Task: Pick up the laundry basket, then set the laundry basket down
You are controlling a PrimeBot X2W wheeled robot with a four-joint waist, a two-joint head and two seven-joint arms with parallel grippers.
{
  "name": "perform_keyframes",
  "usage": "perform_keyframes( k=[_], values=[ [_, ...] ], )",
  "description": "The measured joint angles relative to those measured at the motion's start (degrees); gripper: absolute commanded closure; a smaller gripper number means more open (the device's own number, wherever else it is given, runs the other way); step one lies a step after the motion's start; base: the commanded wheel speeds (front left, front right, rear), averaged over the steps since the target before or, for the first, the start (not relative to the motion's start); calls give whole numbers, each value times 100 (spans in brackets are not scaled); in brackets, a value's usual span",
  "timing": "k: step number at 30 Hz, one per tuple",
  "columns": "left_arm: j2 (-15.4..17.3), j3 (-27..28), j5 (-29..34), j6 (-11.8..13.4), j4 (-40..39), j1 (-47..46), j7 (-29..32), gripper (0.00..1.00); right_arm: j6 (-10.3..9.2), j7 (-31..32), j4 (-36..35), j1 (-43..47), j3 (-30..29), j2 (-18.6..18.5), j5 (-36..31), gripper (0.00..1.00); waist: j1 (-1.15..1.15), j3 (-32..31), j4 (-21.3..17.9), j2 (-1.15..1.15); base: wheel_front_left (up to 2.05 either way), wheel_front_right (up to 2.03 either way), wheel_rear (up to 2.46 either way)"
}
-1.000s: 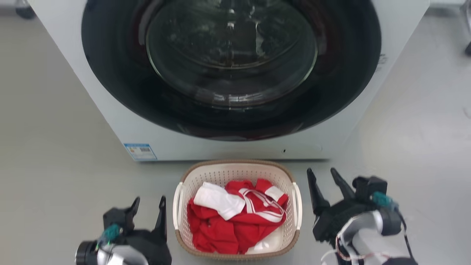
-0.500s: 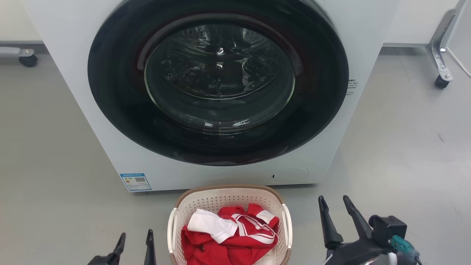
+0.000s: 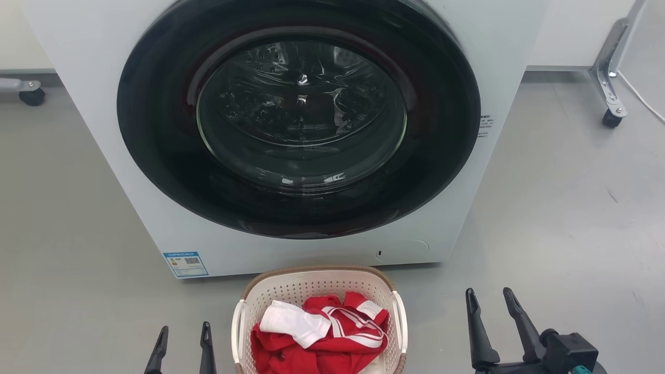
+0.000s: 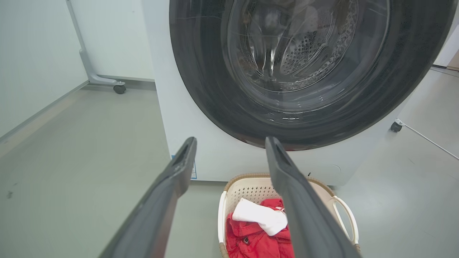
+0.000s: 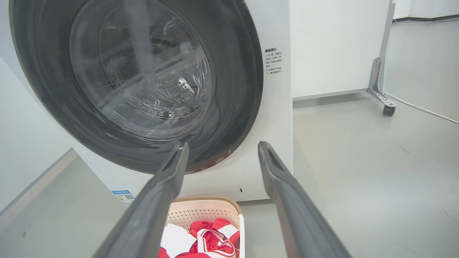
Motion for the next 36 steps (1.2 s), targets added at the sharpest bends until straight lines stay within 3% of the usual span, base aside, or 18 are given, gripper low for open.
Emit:
perform_keyframes(
  k=[36],
  values=[
    [-170, 310, 711, 0, -781, 485, -1, 0, -1, -1, -791, 521, -407, 235, -737, 0, 0, -46, -103, 0, 0, 0, 0]
  ],
)
